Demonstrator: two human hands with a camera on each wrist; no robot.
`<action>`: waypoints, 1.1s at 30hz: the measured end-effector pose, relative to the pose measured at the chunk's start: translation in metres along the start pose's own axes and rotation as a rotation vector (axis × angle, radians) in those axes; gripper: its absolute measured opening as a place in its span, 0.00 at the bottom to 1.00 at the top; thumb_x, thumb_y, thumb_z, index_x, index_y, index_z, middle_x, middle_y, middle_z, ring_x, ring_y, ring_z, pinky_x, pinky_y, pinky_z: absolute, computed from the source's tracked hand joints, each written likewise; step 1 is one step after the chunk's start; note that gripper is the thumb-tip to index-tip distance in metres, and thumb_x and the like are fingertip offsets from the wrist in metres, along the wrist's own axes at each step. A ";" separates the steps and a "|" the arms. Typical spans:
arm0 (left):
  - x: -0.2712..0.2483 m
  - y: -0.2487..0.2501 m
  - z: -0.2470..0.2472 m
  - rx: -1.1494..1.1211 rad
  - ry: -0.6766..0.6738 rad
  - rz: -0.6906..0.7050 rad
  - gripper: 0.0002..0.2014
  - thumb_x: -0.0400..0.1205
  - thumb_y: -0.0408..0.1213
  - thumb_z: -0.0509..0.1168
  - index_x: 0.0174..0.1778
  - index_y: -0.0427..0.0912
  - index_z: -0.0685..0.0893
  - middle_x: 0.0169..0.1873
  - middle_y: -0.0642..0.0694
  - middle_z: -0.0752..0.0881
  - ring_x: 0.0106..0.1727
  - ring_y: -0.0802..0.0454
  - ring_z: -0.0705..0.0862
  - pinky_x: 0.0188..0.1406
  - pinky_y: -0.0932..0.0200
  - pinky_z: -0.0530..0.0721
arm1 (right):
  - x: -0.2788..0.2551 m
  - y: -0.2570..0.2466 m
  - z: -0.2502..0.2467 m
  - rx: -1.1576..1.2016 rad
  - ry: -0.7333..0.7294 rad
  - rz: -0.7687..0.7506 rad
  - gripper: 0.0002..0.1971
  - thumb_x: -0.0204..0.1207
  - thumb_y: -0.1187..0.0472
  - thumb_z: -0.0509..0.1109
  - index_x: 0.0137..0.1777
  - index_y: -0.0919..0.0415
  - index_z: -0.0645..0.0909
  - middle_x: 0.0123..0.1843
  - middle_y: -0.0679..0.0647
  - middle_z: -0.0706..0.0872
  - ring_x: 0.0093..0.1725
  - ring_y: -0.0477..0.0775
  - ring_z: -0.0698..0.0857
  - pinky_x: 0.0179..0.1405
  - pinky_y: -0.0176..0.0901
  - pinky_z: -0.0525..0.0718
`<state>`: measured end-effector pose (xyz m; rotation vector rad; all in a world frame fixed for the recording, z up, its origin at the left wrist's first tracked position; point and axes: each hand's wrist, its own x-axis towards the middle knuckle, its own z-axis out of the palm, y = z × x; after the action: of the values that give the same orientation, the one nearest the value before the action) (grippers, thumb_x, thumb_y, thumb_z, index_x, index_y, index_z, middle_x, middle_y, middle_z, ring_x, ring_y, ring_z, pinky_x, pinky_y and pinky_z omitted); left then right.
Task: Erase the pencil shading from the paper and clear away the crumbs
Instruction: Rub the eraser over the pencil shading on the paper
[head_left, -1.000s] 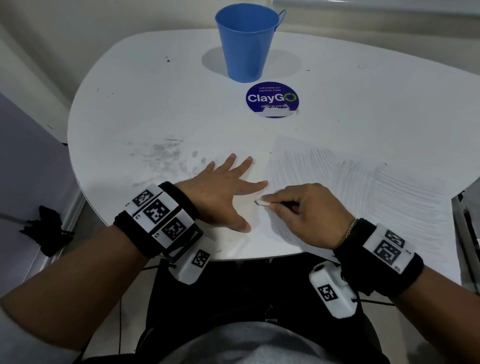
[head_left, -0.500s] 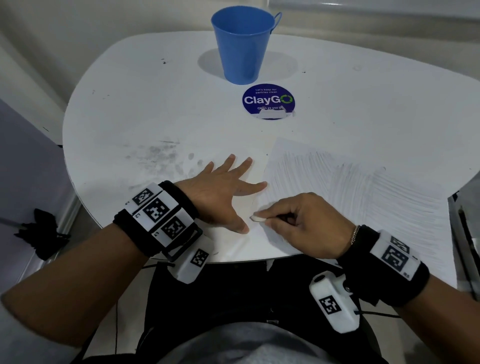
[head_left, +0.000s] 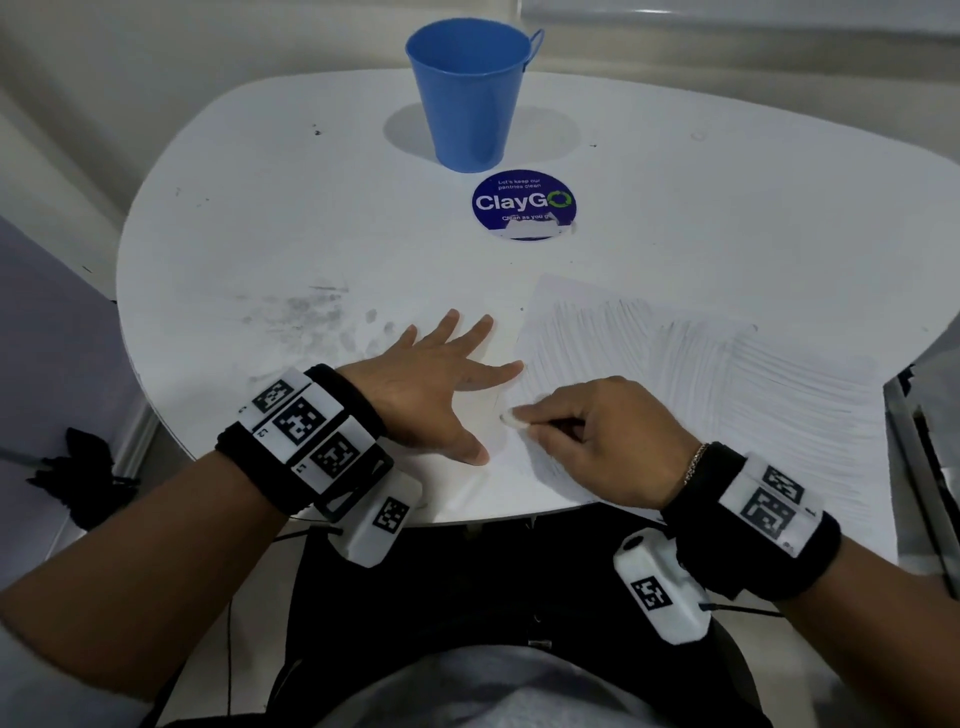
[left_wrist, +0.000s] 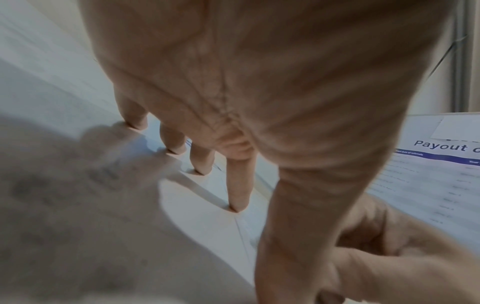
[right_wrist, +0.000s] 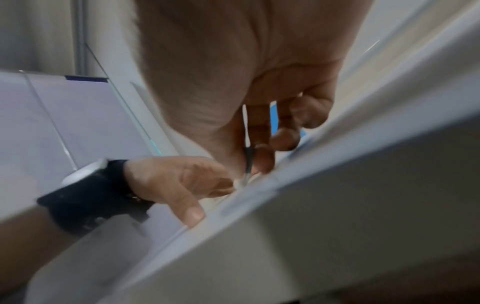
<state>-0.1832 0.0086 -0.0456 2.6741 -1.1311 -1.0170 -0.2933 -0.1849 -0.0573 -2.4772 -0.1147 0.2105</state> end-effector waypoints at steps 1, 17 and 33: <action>0.000 0.000 0.000 -0.001 0.001 0.000 0.49 0.75 0.61 0.73 0.84 0.77 0.46 0.86 0.59 0.29 0.84 0.55 0.23 0.85 0.41 0.30 | -0.001 -0.003 -0.001 0.004 -0.056 -0.010 0.12 0.81 0.53 0.70 0.61 0.40 0.88 0.48 0.26 0.87 0.44 0.28 0.83 0.51 0.33 0.82; 0.000 -0.001 0.002 -0.008 0.010 -0.006 0.48 0.76 0.61 0.72 0.84 0.78 0.46 0.85 0.61 0.28 0.84 0.56 0.23 0.85 0.43 0.29 | 0.004 0.001 0.005 0.043 0.121 0.059 0.11 0.81 0.52 0.70 0.59 0.41 0.89 0.56 0.36 0.90 0.54 0.39 0.88 0.57 0.46 0.85; -0.001 -0.002 0.001 -0.001 0.008 0.005 0.48 0.76 0.61 0.72 0.84 0.77 0.46 0.85 0.60 0.28 0.84 0.56 0.23 0.86 0.41 0.31 | 0.002 0.006 -0.010 0.026 0.053 0.053 0.10 0.80 0.53 0.72 0.58 0.43 0.90 0.54 0.37 0.91 0.51 0.38 0.88 0.57 0.44 0.86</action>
<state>-0.1834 0.0107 -0.0463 2.6710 -1.1345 -1.0043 -0.2895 -0.1952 -0.0535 -2.4601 -0.0240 0.1677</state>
